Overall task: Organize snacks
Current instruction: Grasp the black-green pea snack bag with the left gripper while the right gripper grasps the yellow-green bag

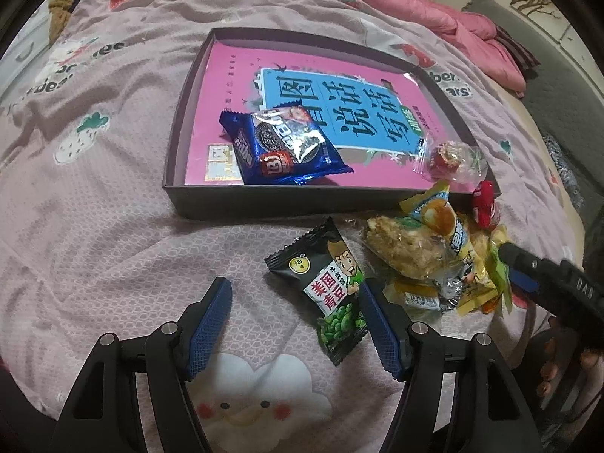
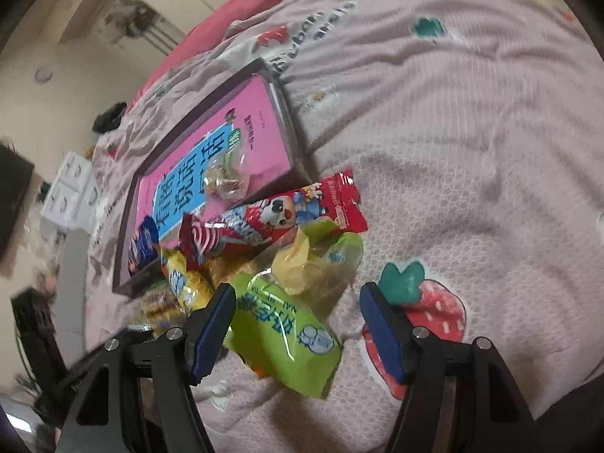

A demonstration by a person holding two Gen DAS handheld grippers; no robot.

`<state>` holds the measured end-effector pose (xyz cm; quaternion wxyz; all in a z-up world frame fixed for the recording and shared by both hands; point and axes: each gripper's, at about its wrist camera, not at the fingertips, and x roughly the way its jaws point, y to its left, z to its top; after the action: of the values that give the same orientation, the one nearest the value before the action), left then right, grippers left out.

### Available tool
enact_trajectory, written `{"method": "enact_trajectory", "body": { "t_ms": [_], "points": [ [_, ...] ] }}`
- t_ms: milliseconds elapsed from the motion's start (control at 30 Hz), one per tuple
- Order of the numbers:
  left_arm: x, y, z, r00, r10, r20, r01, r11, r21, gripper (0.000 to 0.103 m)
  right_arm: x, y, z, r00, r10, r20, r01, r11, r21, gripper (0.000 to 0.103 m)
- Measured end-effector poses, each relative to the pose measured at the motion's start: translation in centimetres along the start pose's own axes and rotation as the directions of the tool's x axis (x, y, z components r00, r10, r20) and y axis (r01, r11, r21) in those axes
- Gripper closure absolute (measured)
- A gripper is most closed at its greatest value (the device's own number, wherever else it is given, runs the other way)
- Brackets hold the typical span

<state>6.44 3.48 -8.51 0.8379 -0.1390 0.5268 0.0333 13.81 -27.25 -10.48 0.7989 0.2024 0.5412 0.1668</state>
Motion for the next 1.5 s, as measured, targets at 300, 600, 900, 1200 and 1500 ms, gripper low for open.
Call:
{"method": "enact_trajectory", "body": {
  "t_ms": [300, 600, 900, 1200, 1500],
  "points": [
    [0.9, -0.5, 0.3, 1.0, 0.003, -0.005, -0.003, 1.0, 0.0, 0.032, 1.7, 0.5, 1.1, 1.0, 0.009, -0.009, -0.009, 1.0, -0.013, 0.039],
    [1.7, -0.7, 0.7, 1.0, -0.011, -0.008, 0.011, 1.0, -0.027, 0.032, 1.0, 0.3, 1.3, 0.999, 0.016, 0.028, -0.015, 0.999, -0.039, 0.066],
    [3.0, -2.4, 0.9, 0.999, 0.045, -0.004, -0.045, 0.999, 0.008, 0.051, 1.6, 0.9, 1.4, 1.0, 0.008, 0.004, -0.008, 0.997, -0.081, 0.066],
    [2.0, -2.6, 0.6, 1.0, -0.028, -0.002, 0.028, 0.998, 0.056, 0.07, 0.2, 1.9, 1.0, 0.998, -0.023, 0.057, 0.033, 0.986, -0.166, 0.069],
    [-0.6, -2.1, 0.3, 0.997, -0.064, 0.037, 0.062, 0.996, 0.071, 0.073, -2.2, 1.8, 0.9, 0.992, 0.011, 0.124, 0.011, 0.985, -0.172, 0.069]
  ]
}}
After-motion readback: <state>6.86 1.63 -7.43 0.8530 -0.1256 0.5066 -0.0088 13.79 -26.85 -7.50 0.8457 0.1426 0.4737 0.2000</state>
